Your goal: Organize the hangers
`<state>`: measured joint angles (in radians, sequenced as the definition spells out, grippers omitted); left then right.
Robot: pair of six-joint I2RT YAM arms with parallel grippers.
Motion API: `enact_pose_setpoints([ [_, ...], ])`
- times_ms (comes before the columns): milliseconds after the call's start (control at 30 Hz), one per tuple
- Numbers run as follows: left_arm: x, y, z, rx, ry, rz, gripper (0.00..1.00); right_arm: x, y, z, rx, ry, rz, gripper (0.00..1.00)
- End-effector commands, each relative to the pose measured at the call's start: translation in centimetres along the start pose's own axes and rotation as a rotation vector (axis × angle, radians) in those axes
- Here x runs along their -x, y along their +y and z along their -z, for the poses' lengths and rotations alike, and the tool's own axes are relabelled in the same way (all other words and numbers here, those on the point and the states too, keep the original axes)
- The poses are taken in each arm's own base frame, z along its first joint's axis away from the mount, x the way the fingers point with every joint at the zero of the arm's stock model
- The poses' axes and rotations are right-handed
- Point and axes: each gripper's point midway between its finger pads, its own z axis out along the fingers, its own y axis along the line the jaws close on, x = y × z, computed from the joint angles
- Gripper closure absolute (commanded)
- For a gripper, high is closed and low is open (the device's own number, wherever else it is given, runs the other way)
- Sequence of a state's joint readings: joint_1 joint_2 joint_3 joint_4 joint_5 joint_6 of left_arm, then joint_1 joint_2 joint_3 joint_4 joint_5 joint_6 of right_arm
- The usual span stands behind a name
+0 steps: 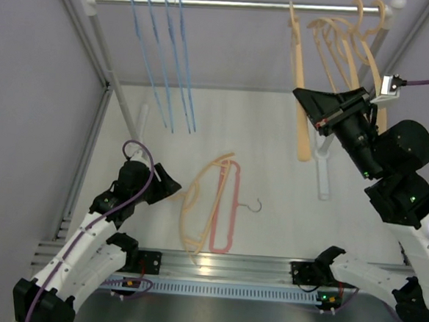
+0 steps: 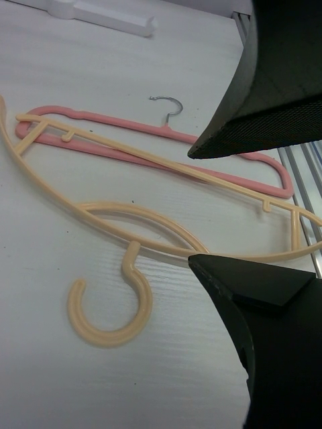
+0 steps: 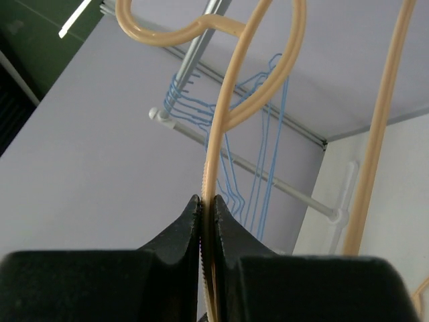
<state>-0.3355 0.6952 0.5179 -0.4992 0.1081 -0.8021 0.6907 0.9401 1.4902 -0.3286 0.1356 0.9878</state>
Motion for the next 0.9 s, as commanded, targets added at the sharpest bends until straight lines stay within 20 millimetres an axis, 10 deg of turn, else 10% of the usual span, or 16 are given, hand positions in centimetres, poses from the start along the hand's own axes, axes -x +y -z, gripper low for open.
enact_pose_setpoints([
  [0, 0.8, -0.9, 0.1, -0.042, -0.036, -0.004, 0.37, 2.1, 3.8, 0.3, 0.155, 0.010, -0.094, 1.00],
  [867, 0.7, -0.7, 0.0, -0.040, -0.027, -0.022, 0.37, 8.2, -0.7, -0.2, 0.129, -0.248, -0.324, 1.00],
])
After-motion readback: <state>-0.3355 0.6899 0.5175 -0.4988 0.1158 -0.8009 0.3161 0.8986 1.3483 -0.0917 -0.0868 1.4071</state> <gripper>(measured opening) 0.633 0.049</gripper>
